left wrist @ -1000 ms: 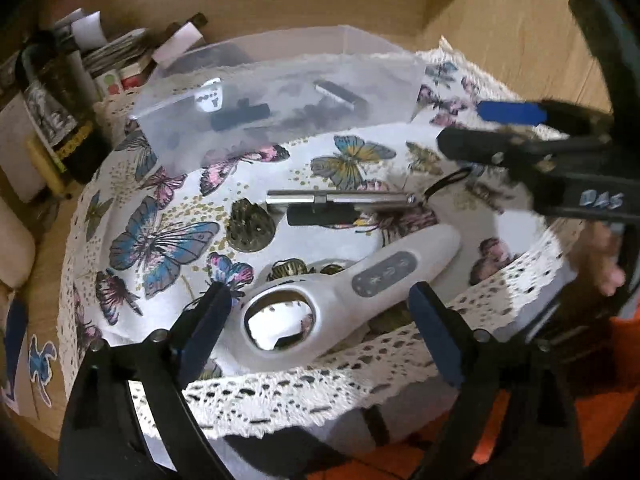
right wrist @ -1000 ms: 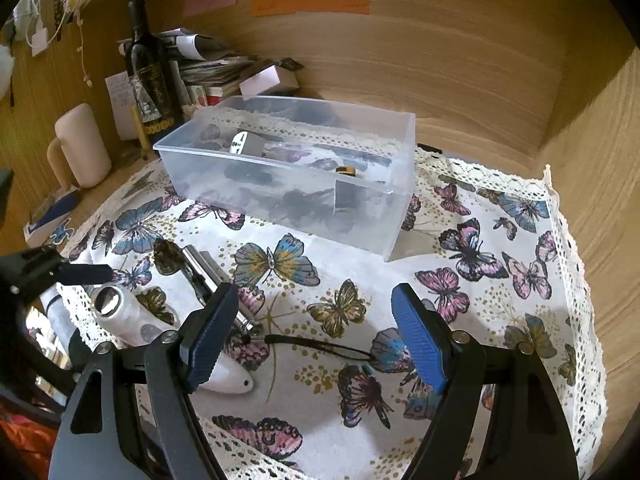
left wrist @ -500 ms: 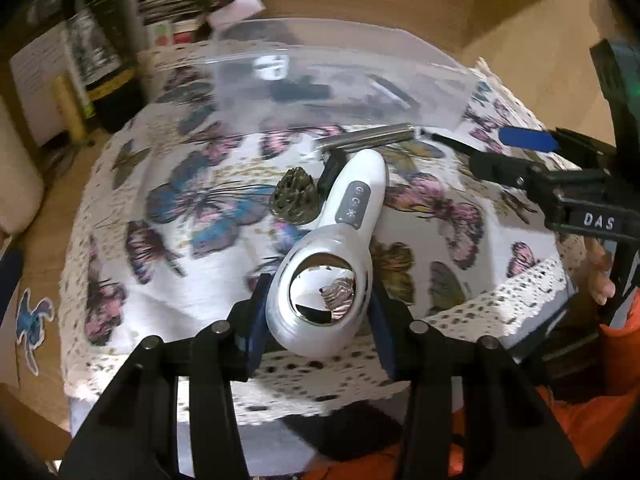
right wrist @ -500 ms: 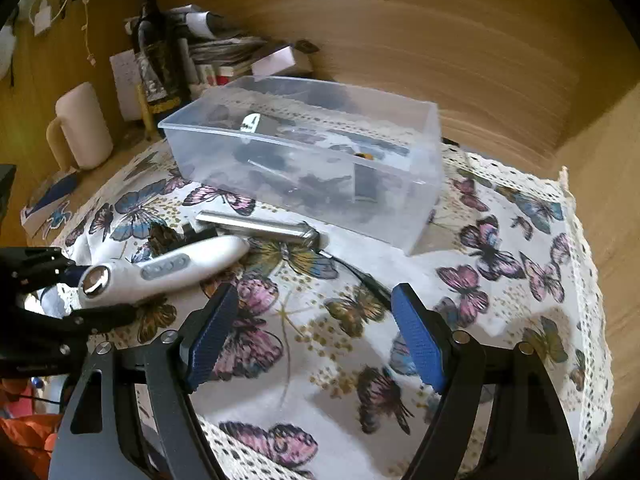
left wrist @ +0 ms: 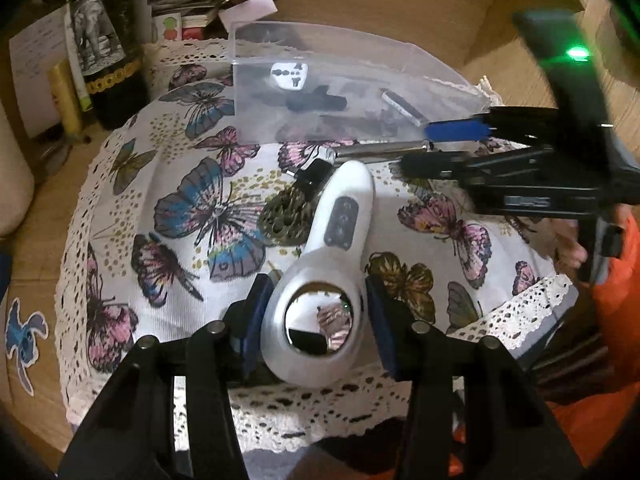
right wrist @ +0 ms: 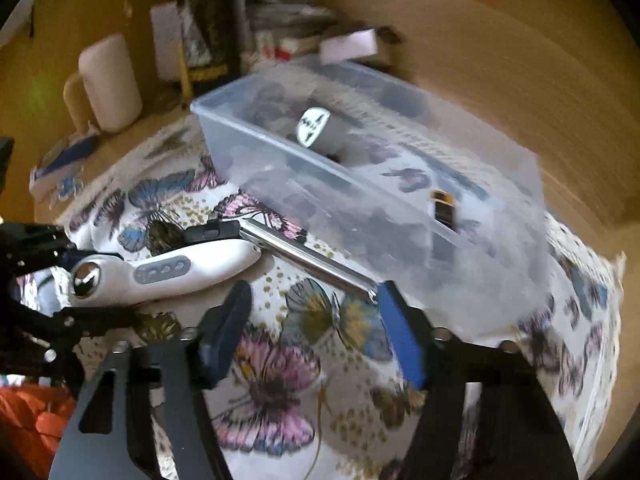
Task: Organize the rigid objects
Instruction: 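Grasp the silver metal rod with the right tool, then lift the white device with the left tool while the right tool lifts the silver rod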
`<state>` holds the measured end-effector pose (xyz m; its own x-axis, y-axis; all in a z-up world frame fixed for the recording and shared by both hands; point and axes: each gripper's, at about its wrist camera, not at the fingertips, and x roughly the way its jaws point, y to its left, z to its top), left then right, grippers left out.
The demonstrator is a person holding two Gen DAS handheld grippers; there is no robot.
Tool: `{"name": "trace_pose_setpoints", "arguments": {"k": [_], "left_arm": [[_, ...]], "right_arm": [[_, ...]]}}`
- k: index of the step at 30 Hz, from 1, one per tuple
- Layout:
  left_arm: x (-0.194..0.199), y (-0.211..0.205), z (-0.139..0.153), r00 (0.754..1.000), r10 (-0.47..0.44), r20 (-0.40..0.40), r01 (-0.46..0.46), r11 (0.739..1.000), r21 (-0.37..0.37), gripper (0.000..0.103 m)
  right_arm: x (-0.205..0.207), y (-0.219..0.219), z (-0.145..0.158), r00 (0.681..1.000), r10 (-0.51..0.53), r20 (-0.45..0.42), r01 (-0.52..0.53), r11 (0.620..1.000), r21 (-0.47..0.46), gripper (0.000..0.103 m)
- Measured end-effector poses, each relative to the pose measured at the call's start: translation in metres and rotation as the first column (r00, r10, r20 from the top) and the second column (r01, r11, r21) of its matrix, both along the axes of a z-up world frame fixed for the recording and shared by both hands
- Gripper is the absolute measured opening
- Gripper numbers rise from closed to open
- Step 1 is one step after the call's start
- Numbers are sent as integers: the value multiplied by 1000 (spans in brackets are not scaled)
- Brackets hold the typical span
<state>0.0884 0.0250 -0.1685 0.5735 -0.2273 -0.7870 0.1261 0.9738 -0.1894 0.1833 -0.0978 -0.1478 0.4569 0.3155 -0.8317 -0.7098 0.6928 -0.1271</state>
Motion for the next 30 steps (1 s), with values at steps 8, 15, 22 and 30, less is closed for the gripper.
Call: {"name": "trace_pose_setpoints", "arguments": {"k": [8, 15, 22, 30], "left_arm": [[-4, 23, -1, 999, 34, 1, -34, 999, -28, 44], [1, 9, -2, 1000, -17, 6, 17, 1000, 4, 44], [3, 0, -3, 999, 1, 48, -2, 1000, 23, 41], [-12, -2, -4, 998, -4, 62, 0, 999, 54, 43]], "right_arm": [[17, 27, -21, 998, 58, -33, -61, 994, -96, 43], [12, 5, -20, 992, -12, -127, 13, 1000, 8, 21], [-32, -17, -18, 990, -30, -136, 37, 998, 50, 14], [-58, -17, -20, 995, -42, -89, 47, 997, 56, 15]]}}
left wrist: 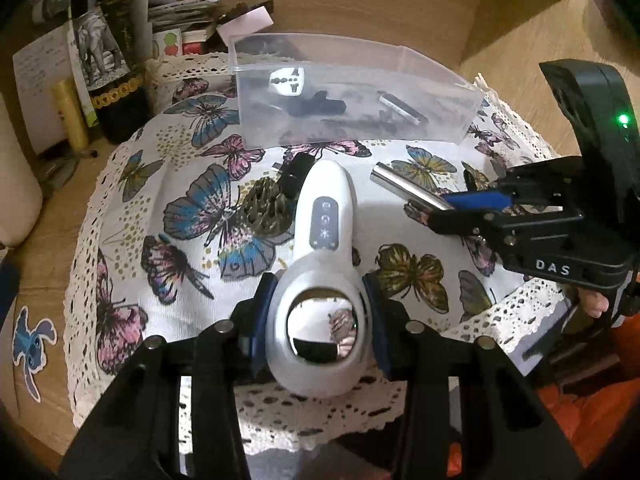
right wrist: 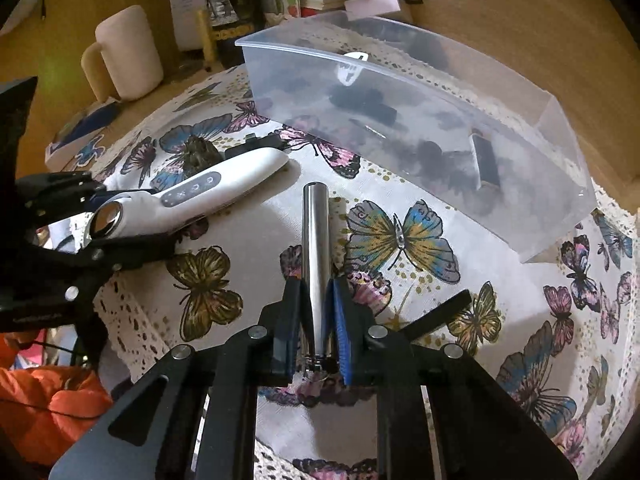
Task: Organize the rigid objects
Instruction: 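Lift the white device with the left tool while the right tool lifts the silver rod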
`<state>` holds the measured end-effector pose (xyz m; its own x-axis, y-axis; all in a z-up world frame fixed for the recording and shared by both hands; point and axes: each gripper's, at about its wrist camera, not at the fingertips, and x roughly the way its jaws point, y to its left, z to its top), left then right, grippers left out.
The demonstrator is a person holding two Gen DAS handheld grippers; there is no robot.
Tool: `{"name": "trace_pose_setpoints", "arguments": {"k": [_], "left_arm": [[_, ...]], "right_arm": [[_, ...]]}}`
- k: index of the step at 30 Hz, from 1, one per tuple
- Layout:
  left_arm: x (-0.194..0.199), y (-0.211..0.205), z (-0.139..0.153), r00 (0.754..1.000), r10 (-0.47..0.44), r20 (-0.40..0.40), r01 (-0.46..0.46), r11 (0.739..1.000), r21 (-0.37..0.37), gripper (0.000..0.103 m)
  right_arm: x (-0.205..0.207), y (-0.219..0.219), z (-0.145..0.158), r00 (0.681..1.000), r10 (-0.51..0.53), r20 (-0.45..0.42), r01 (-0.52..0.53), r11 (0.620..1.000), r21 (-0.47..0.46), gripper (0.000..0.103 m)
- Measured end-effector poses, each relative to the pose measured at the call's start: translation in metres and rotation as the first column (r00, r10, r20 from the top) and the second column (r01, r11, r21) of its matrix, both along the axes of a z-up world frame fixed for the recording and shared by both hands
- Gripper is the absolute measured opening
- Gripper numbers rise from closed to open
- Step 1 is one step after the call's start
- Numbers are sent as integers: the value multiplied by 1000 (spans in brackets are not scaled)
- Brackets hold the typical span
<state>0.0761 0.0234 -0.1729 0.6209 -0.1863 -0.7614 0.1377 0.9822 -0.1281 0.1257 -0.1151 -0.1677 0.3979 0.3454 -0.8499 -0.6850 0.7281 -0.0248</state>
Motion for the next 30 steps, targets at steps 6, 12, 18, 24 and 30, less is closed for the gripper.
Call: {"name": "trace_pose_setpoints", "arguments": {"k": [6, 12, 18, 24, 30], "left_arm": [[-15, -6, 0, 999, 8, 47, -10, 999, 40, 41], [-18, -11, 22, 995, 15, 101, -21, 998, 57, 41], [-21, -21, 54, 981, -17, 191, 4, 998, 67, 41], [-6, -25, 70, 976, -6, 217, -2, 999, 38, 41], [6, -30, 82, 970, -2, 244, -6, 1000, 30, 41]], "right_arm": [[2, 2, -1, 999, -48, 9, 48, 998, 30, 15], [-4, -8, 8, 997, -83, -4, 83, 992, 100, 14], [-7, -20, 32, 992, -121, 30, 113, 976, 186, 14], [-8, -32, 50, 985, -159, 59, 140, 958, 249, 14], [-1, -38, 64, 978, -188, 91, 155, 946, 284, 14]]}}
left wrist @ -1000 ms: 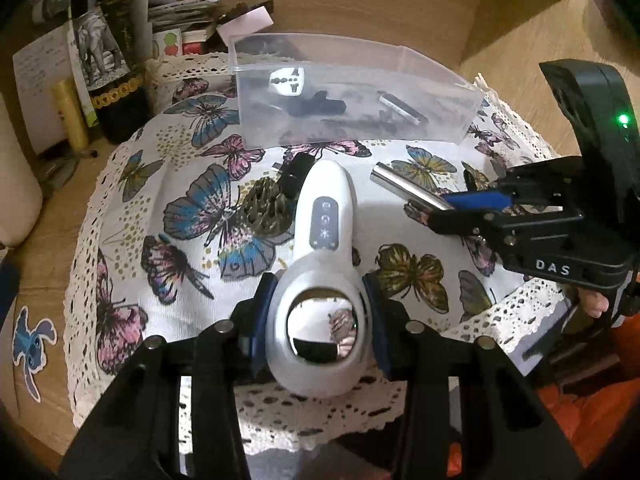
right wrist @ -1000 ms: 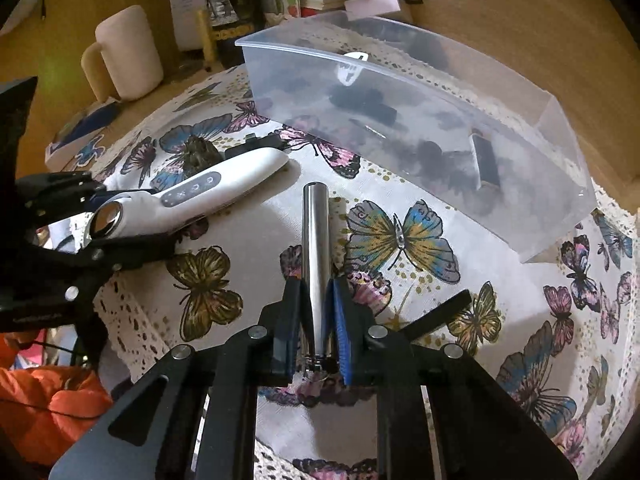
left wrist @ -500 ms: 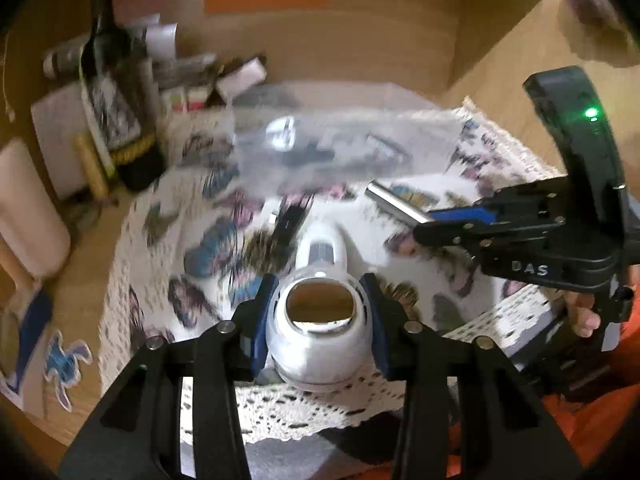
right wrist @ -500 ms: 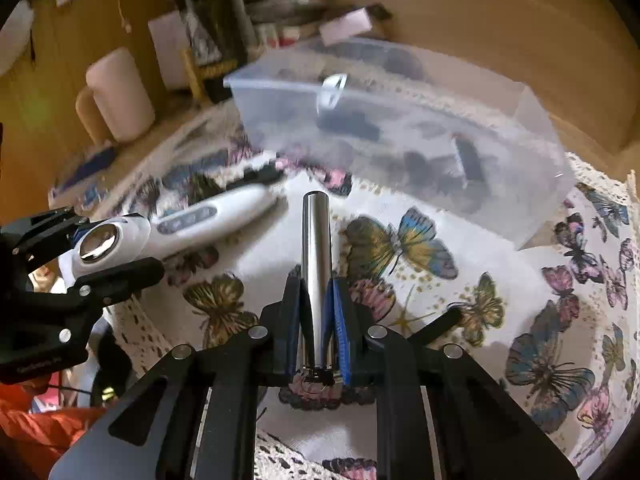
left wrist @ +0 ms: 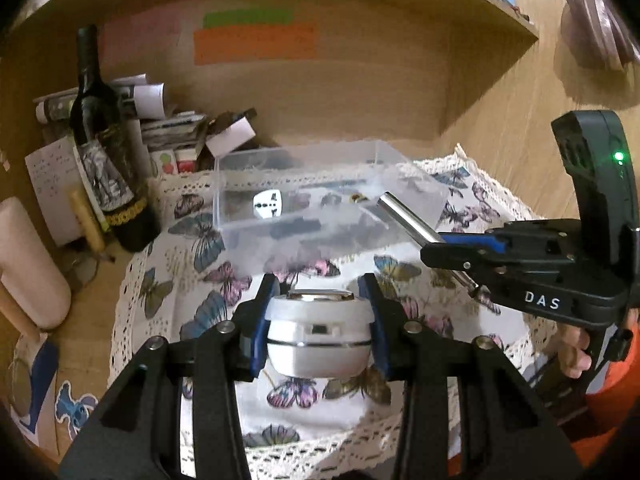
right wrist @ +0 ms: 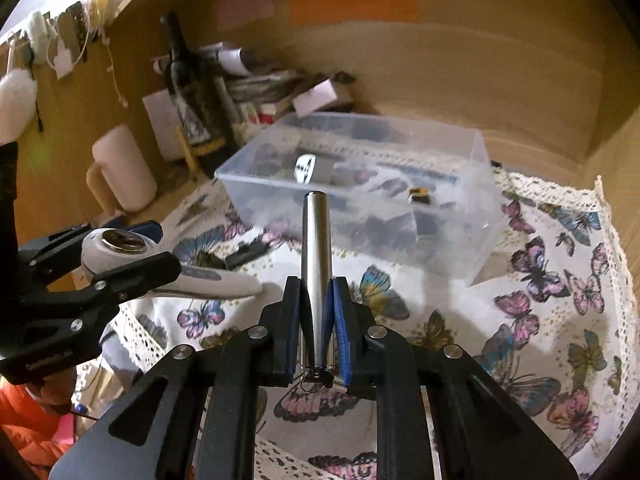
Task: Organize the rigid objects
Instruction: 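Lift the white device with the left tool while the right tool lifts the silver rod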
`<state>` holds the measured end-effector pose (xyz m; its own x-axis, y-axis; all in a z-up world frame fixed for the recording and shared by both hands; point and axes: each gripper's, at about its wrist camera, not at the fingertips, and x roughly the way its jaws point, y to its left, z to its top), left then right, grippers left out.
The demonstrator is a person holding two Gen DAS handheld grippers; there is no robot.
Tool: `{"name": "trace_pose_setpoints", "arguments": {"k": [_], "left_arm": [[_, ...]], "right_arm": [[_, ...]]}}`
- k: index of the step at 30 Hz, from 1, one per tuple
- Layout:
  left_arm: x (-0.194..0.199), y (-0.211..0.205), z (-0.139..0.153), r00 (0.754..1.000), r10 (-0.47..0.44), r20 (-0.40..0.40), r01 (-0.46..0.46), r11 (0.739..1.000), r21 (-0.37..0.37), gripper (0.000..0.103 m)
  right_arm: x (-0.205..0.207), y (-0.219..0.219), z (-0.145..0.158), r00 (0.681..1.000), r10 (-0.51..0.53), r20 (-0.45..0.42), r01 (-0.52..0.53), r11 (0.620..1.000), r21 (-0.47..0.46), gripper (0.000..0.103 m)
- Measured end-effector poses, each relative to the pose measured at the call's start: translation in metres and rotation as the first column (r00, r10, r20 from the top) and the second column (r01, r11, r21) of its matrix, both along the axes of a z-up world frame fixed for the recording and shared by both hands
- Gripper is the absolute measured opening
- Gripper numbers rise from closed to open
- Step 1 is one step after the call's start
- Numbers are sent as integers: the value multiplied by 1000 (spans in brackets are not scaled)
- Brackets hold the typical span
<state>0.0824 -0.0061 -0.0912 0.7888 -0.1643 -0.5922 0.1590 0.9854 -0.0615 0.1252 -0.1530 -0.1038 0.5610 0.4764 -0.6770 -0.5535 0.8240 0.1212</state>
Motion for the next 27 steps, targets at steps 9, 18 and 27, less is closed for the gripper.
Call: {"name": "trace_pose_setpoints", "arguments": {"k": [9, 18, 27], "left_arm": [[14, -2, 25, 999, -5, 43, 6, 1000, -22, 41], [30, 5, 57, 997, -7, 79, 13, 997, -72, 41], [47, 5, 91, 988, 10, 153, 3, 997, -80, 41]], "right_arm": [[9, -8, 22, 998, -23, 56, 21, 999, 36, 14], [22, -13, 40, 995, -43, 89, 38, 997, 61, 14], [42, -17, 51, 993, -70, 99, 63, 995, 72, 14]]}}
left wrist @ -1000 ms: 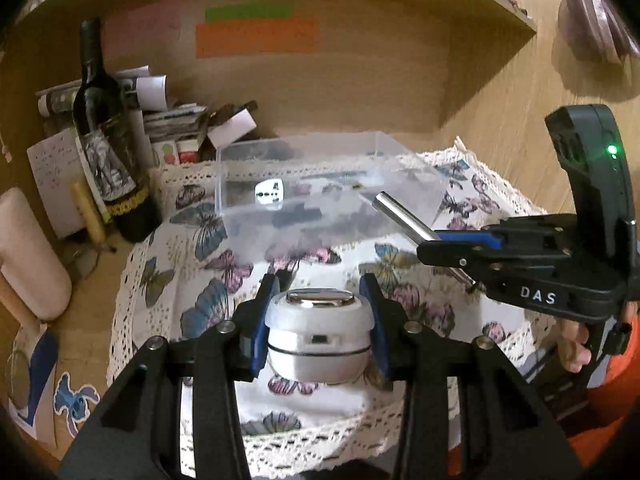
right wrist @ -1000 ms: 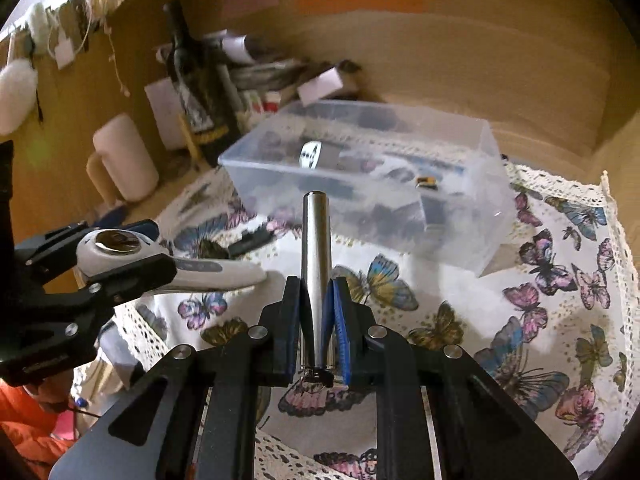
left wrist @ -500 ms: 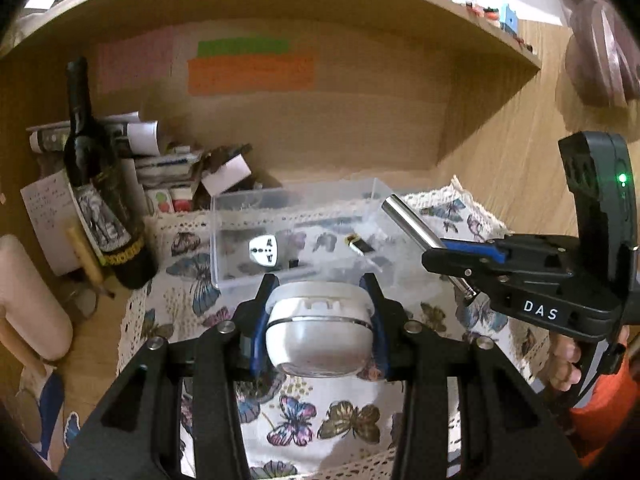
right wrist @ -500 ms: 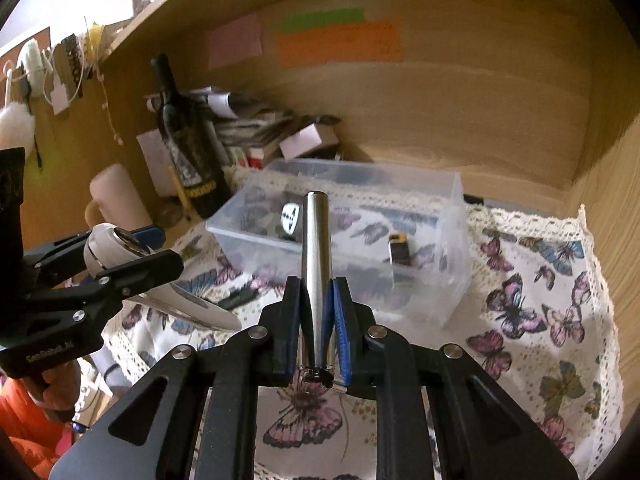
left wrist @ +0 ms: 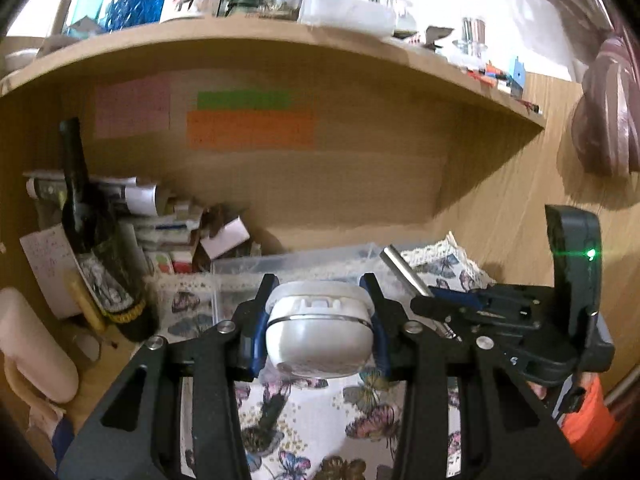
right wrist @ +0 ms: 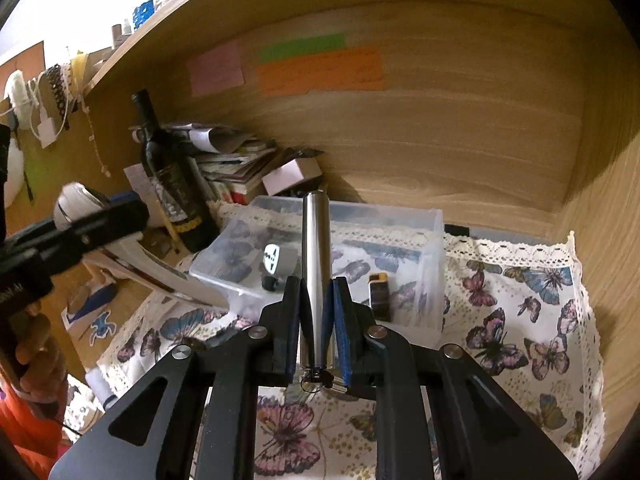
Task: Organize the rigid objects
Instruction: 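Lift the white device with the left tool while the right tool lifts the silver rod, then release the white device into the box with the left tool while the right tool drops the rod in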
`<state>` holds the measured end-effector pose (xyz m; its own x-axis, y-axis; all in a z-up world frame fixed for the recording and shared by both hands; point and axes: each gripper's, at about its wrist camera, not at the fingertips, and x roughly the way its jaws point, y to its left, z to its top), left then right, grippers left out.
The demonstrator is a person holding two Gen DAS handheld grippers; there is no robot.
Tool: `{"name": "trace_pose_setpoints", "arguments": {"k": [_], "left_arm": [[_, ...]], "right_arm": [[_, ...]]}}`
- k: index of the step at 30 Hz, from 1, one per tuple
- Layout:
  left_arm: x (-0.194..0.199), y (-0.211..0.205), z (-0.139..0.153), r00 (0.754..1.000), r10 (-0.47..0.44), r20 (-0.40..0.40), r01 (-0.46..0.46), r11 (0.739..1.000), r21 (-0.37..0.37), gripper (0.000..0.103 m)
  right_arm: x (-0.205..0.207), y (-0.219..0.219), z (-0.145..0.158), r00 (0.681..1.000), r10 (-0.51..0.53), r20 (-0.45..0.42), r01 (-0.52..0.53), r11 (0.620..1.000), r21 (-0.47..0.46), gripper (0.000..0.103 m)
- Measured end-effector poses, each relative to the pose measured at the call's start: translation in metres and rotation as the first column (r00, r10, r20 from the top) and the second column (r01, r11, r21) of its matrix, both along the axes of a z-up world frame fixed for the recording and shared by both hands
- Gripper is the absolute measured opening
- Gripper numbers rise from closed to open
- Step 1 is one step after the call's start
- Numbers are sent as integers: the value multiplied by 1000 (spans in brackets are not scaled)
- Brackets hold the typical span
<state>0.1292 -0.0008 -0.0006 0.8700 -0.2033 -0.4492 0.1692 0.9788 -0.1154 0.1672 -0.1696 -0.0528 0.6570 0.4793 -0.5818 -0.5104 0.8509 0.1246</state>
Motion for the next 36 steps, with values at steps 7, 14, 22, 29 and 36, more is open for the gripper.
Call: {"name": "trace_pose_setpoints", "arguments": {"k": [7, 14, 22, 29, 36], "left_arm": [[27, 1, 3, 1000, 15, 0, -15, 1000, 1, 41], [63, -5, -9, 999, 23, -36, -22, 999, 32, 41], [104, -16, -35, 995, 21, -102, -15, 998, 58, 41], [131, -18, -61, 981, -8, -196, 12, 1000, 17, 41], [129, -13, -74, 974, -23, -226, 27, 1000, 14, 41]], "right_arm": [[25, 3, 4, 1000, -19, 6, 19, 1000, -22, 14], [52, 11, -3, 1000, -22, -17, 21, 999, -48, 14], [80, 23, -28, 997, -22, -80, 13, 994, -111, 14], [97, 29, -46, 992, -34, -125, 14, 988, -155, 14], [108, 36, -61, 986, -32, -161, 0, 981, -194, 14]]}}
